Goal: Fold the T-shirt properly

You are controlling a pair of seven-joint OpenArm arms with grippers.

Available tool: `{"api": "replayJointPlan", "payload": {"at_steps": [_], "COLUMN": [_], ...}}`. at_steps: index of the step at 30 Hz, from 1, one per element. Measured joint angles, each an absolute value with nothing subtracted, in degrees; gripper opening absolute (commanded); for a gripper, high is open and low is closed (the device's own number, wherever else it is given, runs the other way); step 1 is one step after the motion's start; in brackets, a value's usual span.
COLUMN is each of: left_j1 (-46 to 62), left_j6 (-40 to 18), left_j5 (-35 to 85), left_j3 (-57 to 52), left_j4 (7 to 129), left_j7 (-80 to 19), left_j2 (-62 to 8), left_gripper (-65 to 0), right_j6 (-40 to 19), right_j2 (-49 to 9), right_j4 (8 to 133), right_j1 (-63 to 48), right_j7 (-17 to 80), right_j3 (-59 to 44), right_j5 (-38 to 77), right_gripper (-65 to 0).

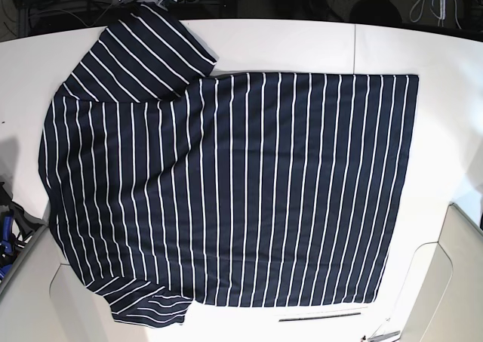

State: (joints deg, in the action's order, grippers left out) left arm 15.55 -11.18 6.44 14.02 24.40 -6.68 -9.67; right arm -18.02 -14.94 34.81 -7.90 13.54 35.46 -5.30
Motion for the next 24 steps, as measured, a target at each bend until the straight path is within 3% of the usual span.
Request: {"api": "replayJointPlan", "payload": {"at_steps": [5,12,20,24], "left_j1": [16.1,24.0,35.0,39.9], "left_j6": [-11.2,-15.8,-15.9,-21.2], "left_j5": [4.8,4.7,4.8,4.7], "left_j3": [14.0,13.8,11.0,4.3], "left_j4": [26.6,34.2,49.8,55.9], "left_j7": [-9.2,-8.8,-6.7,-6.9], "left_j2": [-9.7,-10.7,-13.1,-14.7], "left_gripper": [-50.1,-50.1,-50.1,-50.1], "right_j6": [-18.0,-18.1,-18.0,-19.3], "right_j2": [-15.1,-15.5,-22.3,-25.7], "right_j4": [34.9,36.5,51.5,60.1], "right_j1": [-9.0,-14.3,-23.0,-28.0], "right_j7": [15.6,17.1,17.7,18.0], "right_j3": [35.3,35.3,34.3,30.4], "right_j5": [-5.2,-5.1,-5.3,-2.2], "right_gripper": [-32.7,-32.7,-32.7,-32.7]}}
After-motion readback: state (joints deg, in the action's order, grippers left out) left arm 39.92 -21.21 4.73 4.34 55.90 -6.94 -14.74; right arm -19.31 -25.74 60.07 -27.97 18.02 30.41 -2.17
